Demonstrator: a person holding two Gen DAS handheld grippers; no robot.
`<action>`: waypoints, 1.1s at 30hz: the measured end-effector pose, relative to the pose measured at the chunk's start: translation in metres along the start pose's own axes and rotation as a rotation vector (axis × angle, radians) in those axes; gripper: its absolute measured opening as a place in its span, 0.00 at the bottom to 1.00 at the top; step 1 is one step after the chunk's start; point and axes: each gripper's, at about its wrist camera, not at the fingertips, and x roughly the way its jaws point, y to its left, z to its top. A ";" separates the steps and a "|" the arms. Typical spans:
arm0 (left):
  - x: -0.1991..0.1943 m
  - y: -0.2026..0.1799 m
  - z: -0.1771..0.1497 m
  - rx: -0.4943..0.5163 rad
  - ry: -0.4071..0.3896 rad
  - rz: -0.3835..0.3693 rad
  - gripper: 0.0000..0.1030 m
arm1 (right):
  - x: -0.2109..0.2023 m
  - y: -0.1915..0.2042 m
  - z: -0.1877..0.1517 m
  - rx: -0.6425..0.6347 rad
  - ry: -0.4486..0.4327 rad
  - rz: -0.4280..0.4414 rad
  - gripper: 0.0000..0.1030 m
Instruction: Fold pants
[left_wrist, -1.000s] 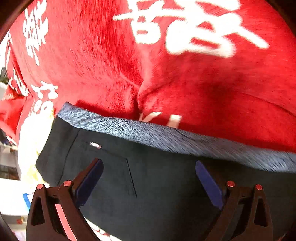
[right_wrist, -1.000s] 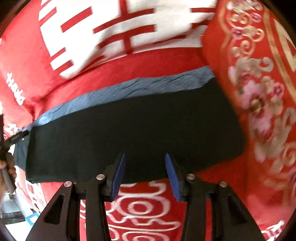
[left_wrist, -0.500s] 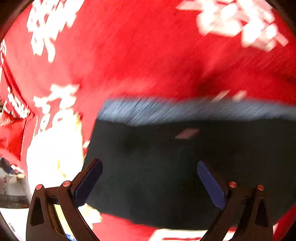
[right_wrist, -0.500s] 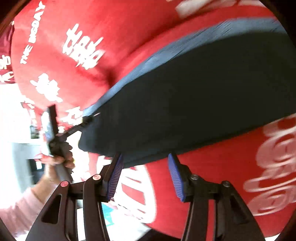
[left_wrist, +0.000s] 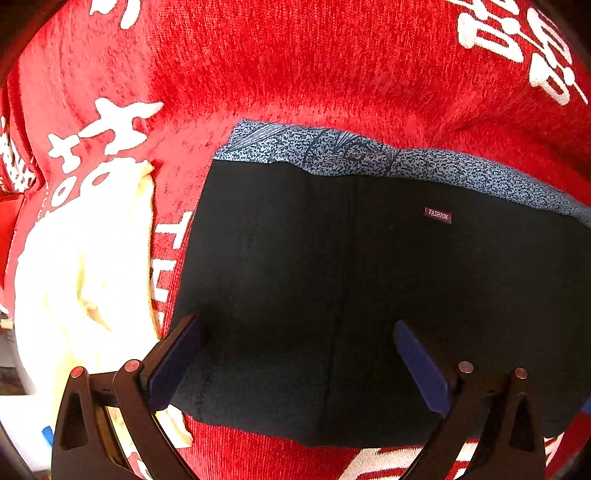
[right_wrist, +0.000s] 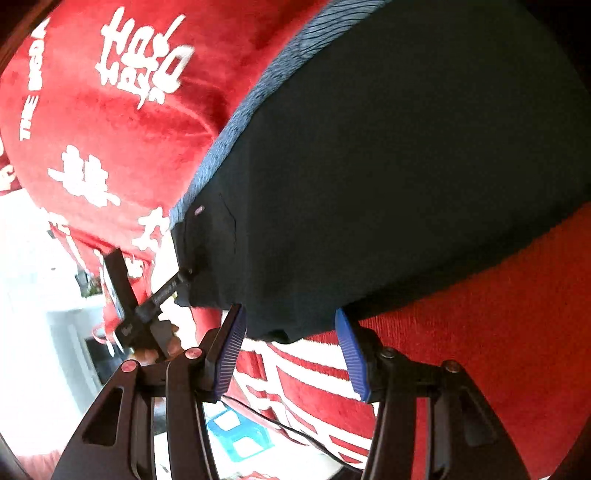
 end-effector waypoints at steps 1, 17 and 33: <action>0.002 -0.002 0.002 0.001 0.000 -0.004 1.00 | 0.000 -0.002 0.001 0.026 -0.009 0.004 0.53; -0.022 -0.024 -0.018 0.093 -0.026 0.042 1.00 | -0.007 0.016 -0.014 -0.111 -0.019 -0.140 0.13; -0.050 -0.195 -0.060 0.219 0.001 -0.203 1.00 | -0.068 -0.032 0.025 0.080 -0.137 -0.161 0.09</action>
